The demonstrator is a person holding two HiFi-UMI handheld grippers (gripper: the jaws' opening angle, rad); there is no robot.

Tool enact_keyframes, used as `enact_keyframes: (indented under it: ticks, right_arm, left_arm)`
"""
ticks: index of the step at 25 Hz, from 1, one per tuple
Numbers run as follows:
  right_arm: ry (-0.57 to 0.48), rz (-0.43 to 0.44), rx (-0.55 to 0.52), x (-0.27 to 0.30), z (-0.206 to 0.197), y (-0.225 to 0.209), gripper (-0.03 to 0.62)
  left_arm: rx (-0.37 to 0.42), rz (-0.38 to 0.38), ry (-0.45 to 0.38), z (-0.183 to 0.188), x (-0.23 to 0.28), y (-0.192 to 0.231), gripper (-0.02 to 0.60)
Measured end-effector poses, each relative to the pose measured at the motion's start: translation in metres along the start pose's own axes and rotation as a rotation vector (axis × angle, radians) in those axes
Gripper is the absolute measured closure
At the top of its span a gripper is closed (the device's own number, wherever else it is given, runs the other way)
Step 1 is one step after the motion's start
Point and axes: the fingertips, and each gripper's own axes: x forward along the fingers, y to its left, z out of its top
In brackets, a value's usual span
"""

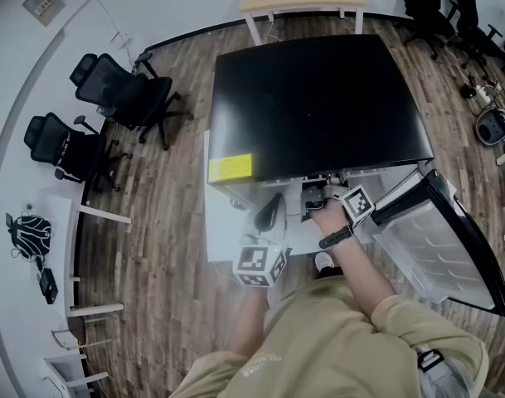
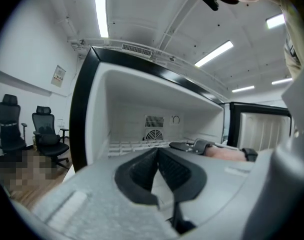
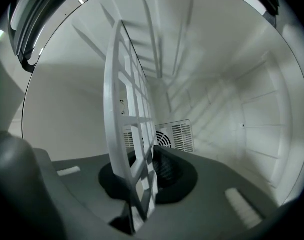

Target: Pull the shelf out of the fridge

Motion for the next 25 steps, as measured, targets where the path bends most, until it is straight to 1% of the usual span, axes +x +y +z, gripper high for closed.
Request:
enact_keyframes:
  ticks: [5,13,22,25]
  right_arm:
    - [0.026,-0.053,-0.037,-0.001,0.0,0.0,0.559]
    - [0.049,-0.056,-0.099,-0.006,-0.003,0.004,0.563]
    - [0.048,-0.06,-0.104,-0.021,-0.006,0.006,0.565]
    - [0.054,-0.057,-0.127,-0.03,-0.006,0.007,0.565]
  left_arm:
    - [-0.009,-0.005,-0.02,0.005,-0.006,-0.005,0.58]
    - [-0.019,-0.006,-0.031,0.006,-0.021,-0.005,0.58]
    - [-0.034,-0.02,-0.041,0.007,-0.033,-0.007,0.58]
    - [-0.036,-0.035,-0.045,0.006,-0.036,-0.013,0.58]
